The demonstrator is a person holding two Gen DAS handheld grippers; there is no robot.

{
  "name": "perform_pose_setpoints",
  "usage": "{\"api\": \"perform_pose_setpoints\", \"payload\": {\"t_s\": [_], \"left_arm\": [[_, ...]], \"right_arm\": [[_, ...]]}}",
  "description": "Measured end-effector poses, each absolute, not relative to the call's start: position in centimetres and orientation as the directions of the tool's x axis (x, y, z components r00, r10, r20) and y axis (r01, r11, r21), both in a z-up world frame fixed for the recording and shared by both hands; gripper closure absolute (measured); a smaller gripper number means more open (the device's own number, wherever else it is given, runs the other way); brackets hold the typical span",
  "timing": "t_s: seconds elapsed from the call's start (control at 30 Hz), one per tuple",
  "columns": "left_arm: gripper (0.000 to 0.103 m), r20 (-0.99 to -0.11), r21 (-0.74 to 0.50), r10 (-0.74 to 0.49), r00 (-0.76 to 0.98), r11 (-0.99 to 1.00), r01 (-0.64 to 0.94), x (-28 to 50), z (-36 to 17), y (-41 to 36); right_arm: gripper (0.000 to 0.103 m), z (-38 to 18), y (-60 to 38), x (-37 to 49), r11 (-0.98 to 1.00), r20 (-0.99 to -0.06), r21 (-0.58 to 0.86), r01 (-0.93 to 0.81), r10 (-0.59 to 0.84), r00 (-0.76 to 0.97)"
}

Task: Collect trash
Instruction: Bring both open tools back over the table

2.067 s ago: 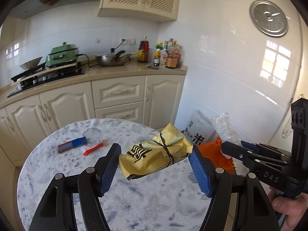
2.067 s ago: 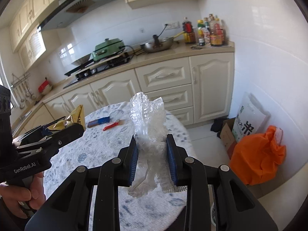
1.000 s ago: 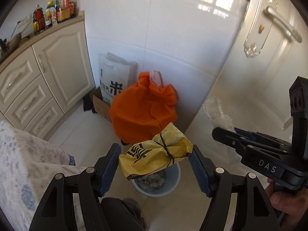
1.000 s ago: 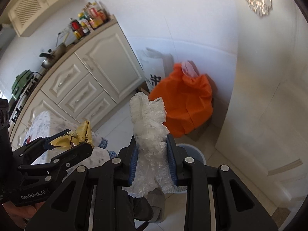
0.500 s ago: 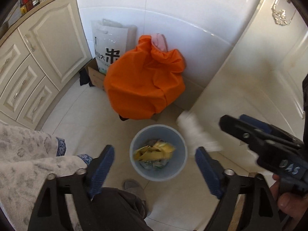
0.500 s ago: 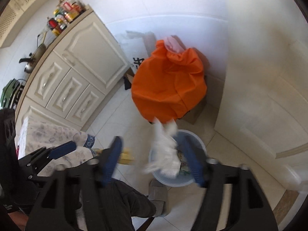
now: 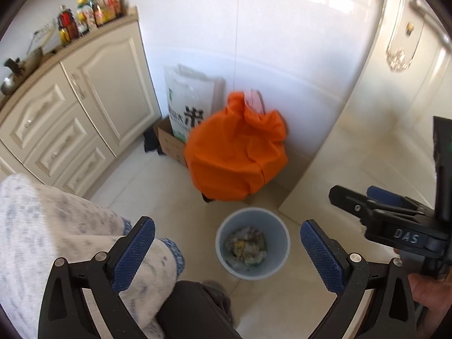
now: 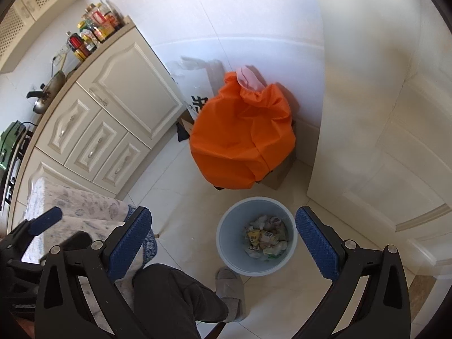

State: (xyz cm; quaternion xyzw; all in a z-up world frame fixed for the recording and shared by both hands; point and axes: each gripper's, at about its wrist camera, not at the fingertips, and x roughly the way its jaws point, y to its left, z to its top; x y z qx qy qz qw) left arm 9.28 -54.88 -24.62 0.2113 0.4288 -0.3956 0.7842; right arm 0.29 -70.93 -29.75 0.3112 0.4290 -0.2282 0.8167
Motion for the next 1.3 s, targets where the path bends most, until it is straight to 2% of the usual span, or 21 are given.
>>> {"api": "perform_pose_setpoints", "payload": {"t_s": [0.2,0.63,1.03,1.3], "left_arm": [[0.001,-0.788,-0.046,-0.495,0.366,0.641,0.766,8.6,-21.1,-50.0],[0.001,-0.660,-0.132,-0.549,0.512,0.756,0.641,6.1,-13.0,-29.3],[0.001,-0.578,-0.179,-0.489,0.654,0.857,0.482,4.9,-8.0,-14.1],[0.001,-0.550,-0.192,-0.388,0.740,0.921,0.340,3.9,-5.4,-3.9]], "right_arm": [[0.000,-26.0,-68.3,1.2,0.737,-0.810,0.318,0.596,-0.116,0.575],[0.000,-17.9,-57.9,5.8,0.864,-0.723,0.304,0.401,-0.065,0.688],[0.000,-14.4,-47.0,10.7,0.946,-0.684,0.262,0.189,0.044,0.728],[0.000,-12.8,-39.0,14.2,0.974,-0.662,0.228,0.013,0.145,0.736]]}}
